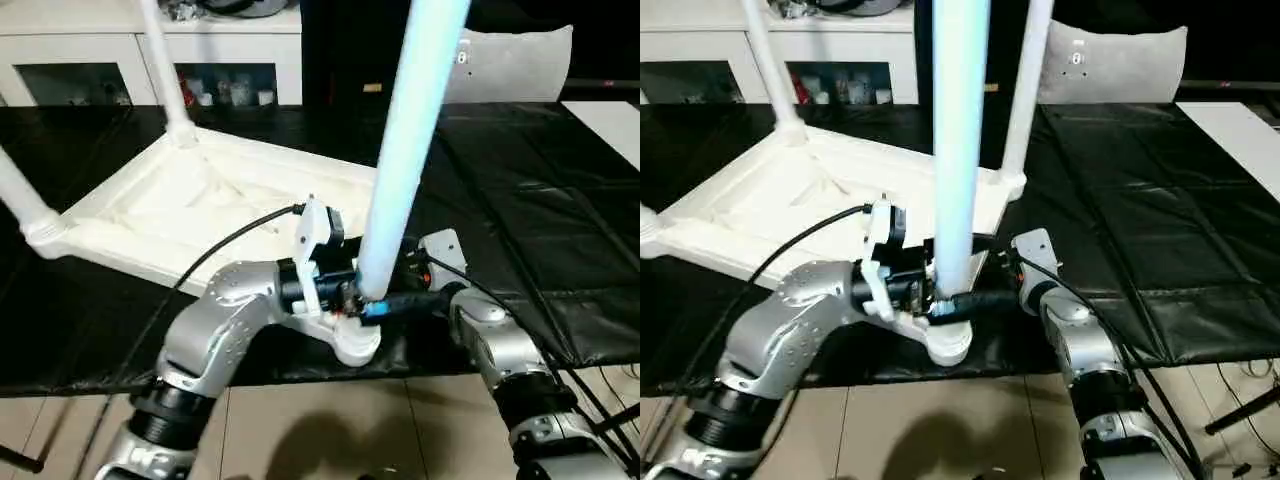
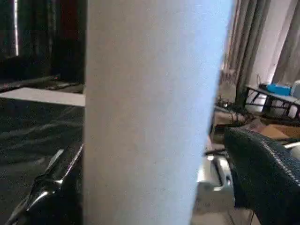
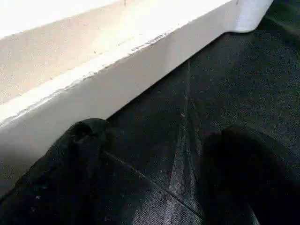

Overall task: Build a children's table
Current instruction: Rotate table base

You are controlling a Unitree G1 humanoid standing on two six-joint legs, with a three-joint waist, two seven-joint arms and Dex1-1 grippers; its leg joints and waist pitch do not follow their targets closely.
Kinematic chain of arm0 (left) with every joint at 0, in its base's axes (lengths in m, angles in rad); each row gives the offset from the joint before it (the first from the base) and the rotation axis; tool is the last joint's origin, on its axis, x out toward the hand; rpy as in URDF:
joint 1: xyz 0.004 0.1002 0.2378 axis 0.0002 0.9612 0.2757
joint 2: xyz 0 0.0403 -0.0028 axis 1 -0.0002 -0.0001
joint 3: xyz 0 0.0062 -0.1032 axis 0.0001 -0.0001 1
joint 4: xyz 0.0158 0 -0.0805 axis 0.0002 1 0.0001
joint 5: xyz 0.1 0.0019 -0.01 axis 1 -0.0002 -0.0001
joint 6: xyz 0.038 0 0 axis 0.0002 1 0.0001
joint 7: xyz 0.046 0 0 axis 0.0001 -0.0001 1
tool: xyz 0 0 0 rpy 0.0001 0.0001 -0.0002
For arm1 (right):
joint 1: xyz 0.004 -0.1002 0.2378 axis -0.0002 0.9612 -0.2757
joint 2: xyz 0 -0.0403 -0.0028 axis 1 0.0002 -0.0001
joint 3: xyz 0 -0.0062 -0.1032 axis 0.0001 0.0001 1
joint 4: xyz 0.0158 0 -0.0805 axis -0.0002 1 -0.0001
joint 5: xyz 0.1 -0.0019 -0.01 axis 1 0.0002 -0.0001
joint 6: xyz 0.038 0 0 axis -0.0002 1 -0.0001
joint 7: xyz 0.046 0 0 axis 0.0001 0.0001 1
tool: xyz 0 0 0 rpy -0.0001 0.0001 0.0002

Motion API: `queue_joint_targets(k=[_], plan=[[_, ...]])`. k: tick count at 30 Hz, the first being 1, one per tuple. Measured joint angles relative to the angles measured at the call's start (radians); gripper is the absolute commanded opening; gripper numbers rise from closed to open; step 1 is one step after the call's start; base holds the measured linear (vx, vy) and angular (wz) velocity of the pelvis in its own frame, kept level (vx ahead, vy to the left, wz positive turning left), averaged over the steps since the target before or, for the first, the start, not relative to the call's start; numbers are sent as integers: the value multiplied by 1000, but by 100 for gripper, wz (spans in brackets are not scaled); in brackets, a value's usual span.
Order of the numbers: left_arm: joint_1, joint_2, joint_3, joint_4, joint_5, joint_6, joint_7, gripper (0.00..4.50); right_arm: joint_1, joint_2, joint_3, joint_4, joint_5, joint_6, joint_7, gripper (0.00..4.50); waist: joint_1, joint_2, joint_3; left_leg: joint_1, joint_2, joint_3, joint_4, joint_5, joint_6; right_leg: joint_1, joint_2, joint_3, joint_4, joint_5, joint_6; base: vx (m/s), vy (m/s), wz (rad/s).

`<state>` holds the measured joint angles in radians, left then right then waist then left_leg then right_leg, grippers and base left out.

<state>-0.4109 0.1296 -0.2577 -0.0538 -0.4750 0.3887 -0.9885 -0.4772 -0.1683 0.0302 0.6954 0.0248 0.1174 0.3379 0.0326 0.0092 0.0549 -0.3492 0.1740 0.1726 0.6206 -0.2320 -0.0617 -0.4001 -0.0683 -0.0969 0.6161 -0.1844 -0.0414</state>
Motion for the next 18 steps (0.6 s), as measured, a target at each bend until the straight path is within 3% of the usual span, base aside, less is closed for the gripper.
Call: queue_joint_targets(k=[7, 12, 18], plan=[[-16, -53, -16, 50, 23, -37, 18, 440, -51, 16, -8, 95, -1, -45, -15, 450, -4, 2, 0, 1, 2, 0, 0, 1, -1, 0, 3, 0, -1, 2, -3, 0, 0, 0], [-42, -100, -45, 102, 70, -95, 69, 440, -75, 30, -22, 142, -1, -76, -46, 450, -2, 8, 0, 0, 3, 0, 0, 1, -1, 0, 4, 0, -1, 2, -3, 0, 0, 0], [-154, -100, -11, 287, 196, -229, 214, 440, -77, 4, -40, 156, -1, -95, -99, 450, 5, 19, -2, 0, 4, -1, 0, 1, -1, 0, 5, 0, -2, 2, -3, 0, 0, 0]])
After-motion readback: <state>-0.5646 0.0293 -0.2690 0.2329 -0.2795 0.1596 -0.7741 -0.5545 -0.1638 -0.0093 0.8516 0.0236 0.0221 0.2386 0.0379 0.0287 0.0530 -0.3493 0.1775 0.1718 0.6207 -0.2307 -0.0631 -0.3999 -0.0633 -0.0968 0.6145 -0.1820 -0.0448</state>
